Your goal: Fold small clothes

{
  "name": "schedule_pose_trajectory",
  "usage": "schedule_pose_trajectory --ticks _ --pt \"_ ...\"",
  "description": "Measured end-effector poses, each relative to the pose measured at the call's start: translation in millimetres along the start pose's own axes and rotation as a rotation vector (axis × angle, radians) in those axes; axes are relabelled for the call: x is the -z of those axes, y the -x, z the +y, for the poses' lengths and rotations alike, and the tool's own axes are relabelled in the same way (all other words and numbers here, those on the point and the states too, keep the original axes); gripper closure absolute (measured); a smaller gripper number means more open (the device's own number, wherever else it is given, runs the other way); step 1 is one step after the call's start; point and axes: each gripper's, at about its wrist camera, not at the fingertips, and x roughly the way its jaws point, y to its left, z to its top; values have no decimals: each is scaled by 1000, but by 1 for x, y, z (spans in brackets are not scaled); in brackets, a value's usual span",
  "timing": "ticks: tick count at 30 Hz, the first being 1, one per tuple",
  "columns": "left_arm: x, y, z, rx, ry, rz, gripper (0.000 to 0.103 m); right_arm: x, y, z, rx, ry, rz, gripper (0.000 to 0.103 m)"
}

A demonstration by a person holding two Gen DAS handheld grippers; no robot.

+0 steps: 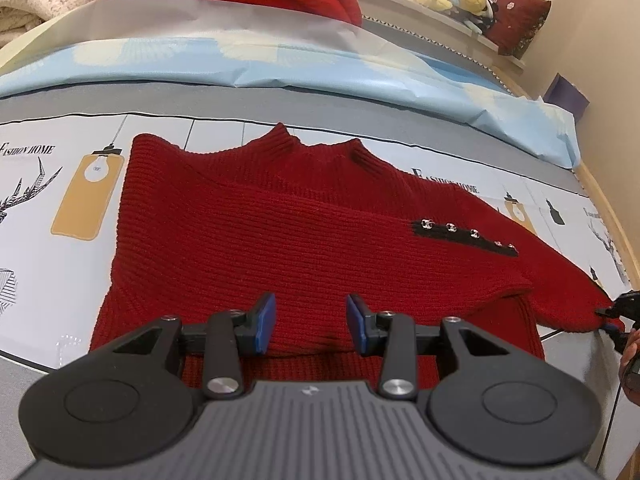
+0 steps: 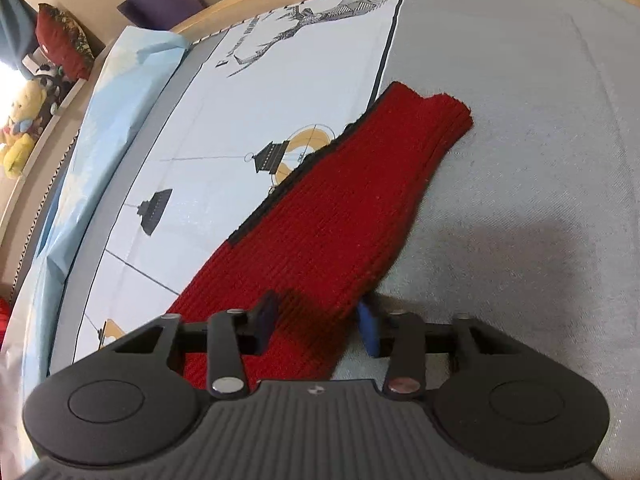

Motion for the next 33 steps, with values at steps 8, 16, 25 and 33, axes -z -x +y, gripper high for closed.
schedule_pose_trajectory --ticks 8,16,25,33 --pt "-4 9 16 -19 22 -15 60 29 55 76 -64 339 -283 91" --pt "-12 15 38 -36 85 -28 60 219 169 177 -754 1060 -281 91" --pt "-19 9 66 -37 216 -6 60 300 131 189 -740 1153 293 83" --pt "-13 -16 92 15 357 57 60 279 73 175 -396 1006 351 67"
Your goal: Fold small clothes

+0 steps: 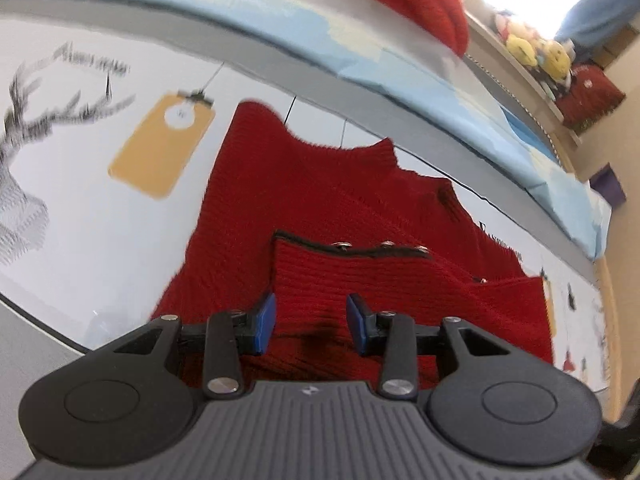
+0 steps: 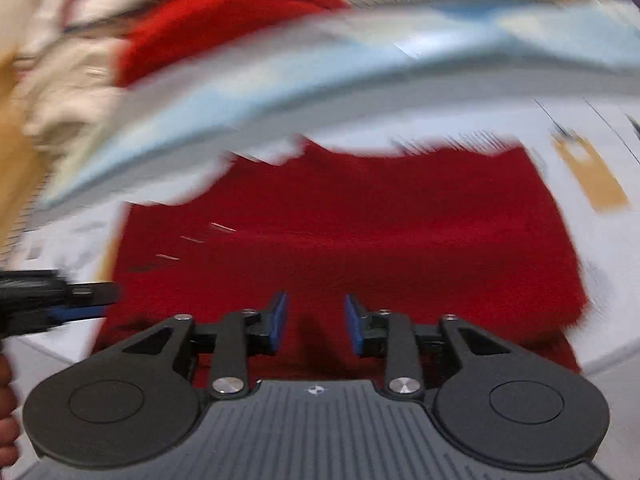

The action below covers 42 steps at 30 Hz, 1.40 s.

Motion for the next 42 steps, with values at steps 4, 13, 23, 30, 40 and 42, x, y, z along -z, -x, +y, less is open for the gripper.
schedule_pose_trajectory --ticks 4,13,23,30,40,42 --pt "-1 -17 19 12 131 47 55 -1 0 -5 -20 -33 19 67" --pt "-2 -20 15 -63 126 -8 56 -10 25 -3 -30 1 -48 66" --pt "5 -16 -11 -141 -134 -52 98 -11 24 0 -15 18 -64 66" --pt "3 59 -43 -62 -278 -361 100 -15 27 2 -11 10 -92 66" --pt "-3 37 -19 -120 -105 -240 101 -11 6 -14 86 -62 18 64" --pt "-2 29 -19 -47 -88 -205 98 -12 5 -18 79 -84 22 64"
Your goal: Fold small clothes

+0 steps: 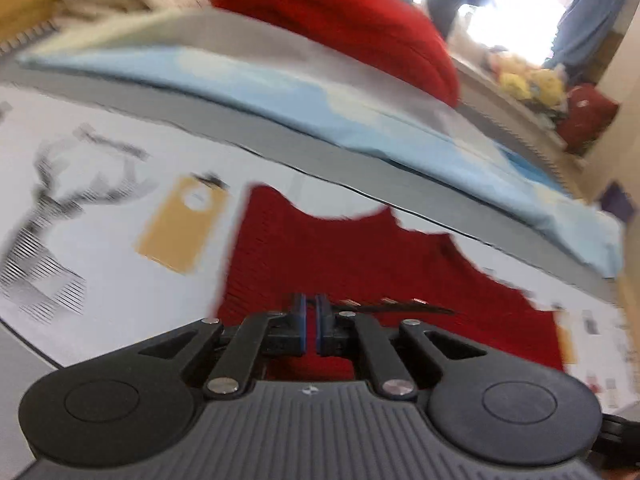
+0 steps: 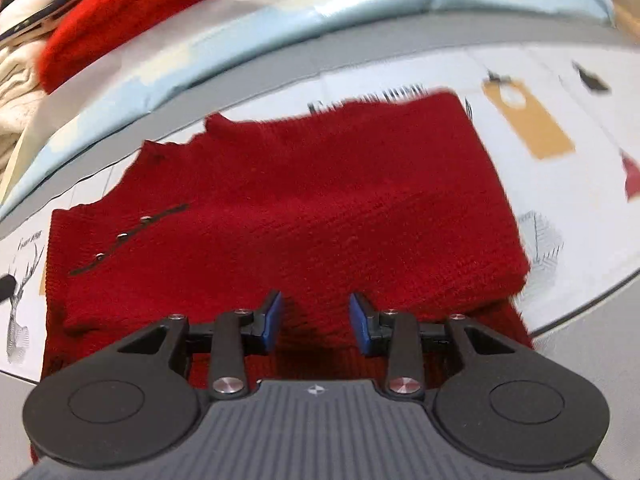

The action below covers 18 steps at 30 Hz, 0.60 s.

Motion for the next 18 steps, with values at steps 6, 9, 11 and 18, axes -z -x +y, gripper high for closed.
schedule_pose_trajectory --ticks 6,9,11,18 --pt "16 -29 0 89 48 115 86 -4 7 2 -45 15 -50 59" --pt "23 -49 8 9 67 206 84 -1 -7 -10 -26 -36 11 59" --pt "19 -50 9 10 71 192 83 -6 4 -1 -36 -4 -21 59" --pt "15 -43 9 -6 59 216 71 -11 -3 -23 -7 -114 15 55"
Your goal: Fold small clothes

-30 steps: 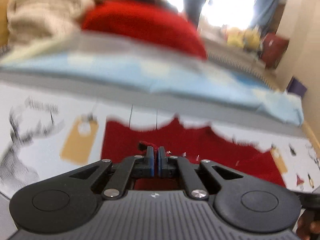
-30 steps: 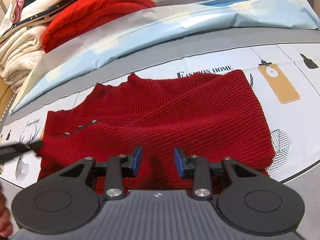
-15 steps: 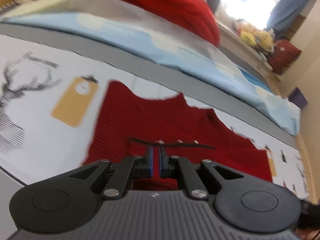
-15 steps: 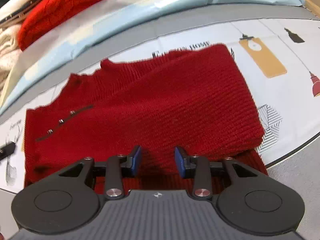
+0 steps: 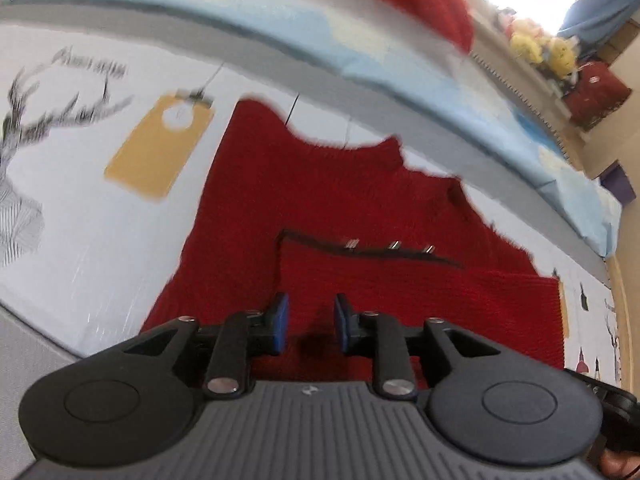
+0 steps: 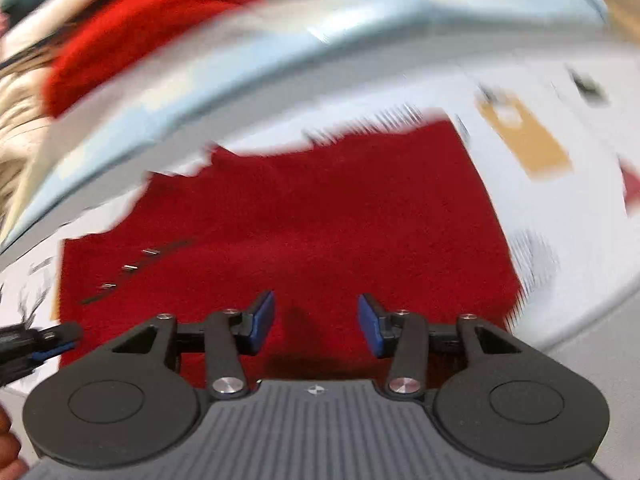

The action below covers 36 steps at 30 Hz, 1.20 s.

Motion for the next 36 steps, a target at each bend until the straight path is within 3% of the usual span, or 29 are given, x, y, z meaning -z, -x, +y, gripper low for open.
schedule_pose_trajectory --ticks 2,3,8,12,16,21,24,26,30,33,36 --pt "0 1 3 -40 -3 47 71 -4 8 -5 -6 -53 -3 58" --pt "-1 8 3 -45 -8 31 71 -7 18 -4 -5 -64 -23 57" --pt "-6 71 -13 -39 -127 -132 71 -20 73 1 -38 -57 -162 56" --pt "3 114 -18 -47 -226 -242 71 -25 112 -7 -15 -48 -254 56" --pt "17 148 -15 -41 -288 -307 71 -16 155 -14 -11 -13 -341 56" --pt "54 193 -2 -52 -326 -372 71 20 210 -23 8 60 -453 56" --pt "81 223 12 -28 -300 -349 71 45 240 -39 -41 -8 -414 56" --pt "103 240 18 -30 -332 -326 71 65 261 -45 -75 26 -401 56" --pt "165 268 37 -48 -415 -310 71 117 292 -67 -49 144 -390 56" --pt "206 267 62 -61 -392 -283 71 154 286 -94 -31 156 -331 56" --pt "238 248 88 -97 -291 -254 71 190 259 -115 21 159 -280 56"
